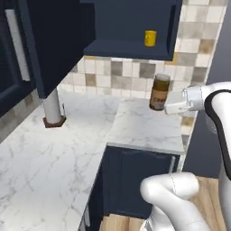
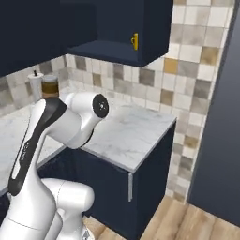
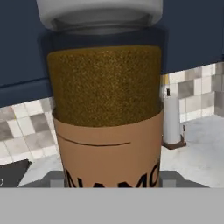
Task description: Take the cinnamon bottle from the cabinet and place it on the dining table, next to the plate with the cupcake. Then take the chocolate from the dining counter and place it on the cupcake plate.
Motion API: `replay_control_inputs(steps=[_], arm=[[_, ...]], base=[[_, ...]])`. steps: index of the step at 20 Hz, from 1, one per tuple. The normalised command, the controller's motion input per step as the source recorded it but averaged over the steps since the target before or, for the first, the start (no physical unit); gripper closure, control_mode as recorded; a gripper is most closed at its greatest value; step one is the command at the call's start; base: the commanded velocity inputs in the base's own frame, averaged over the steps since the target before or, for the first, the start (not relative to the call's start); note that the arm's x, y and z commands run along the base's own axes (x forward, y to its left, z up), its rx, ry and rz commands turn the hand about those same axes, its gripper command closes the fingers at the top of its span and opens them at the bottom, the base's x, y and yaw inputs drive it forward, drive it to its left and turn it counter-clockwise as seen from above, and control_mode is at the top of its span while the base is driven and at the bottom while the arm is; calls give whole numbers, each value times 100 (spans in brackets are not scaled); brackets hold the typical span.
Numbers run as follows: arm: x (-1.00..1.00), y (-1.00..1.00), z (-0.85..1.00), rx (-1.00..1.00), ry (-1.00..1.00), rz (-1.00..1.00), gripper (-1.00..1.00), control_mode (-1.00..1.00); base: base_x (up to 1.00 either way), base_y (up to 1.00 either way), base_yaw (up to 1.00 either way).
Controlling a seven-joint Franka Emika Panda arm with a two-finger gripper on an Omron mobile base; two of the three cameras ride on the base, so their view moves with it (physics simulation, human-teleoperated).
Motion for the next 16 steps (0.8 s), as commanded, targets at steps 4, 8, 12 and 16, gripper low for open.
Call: replay_control_inputs(steps=[4,8,12,16], arm=[[0,0,0,0,0,0,100,100],[0,0,0,0,0,0,100,100],[0,0,0,0,0,0,100,100],[0,0,0,0,0,0,100,100]], base=[[-16,-10,99],[-3,0,100],[-3,0,100],[-2,0,100]])
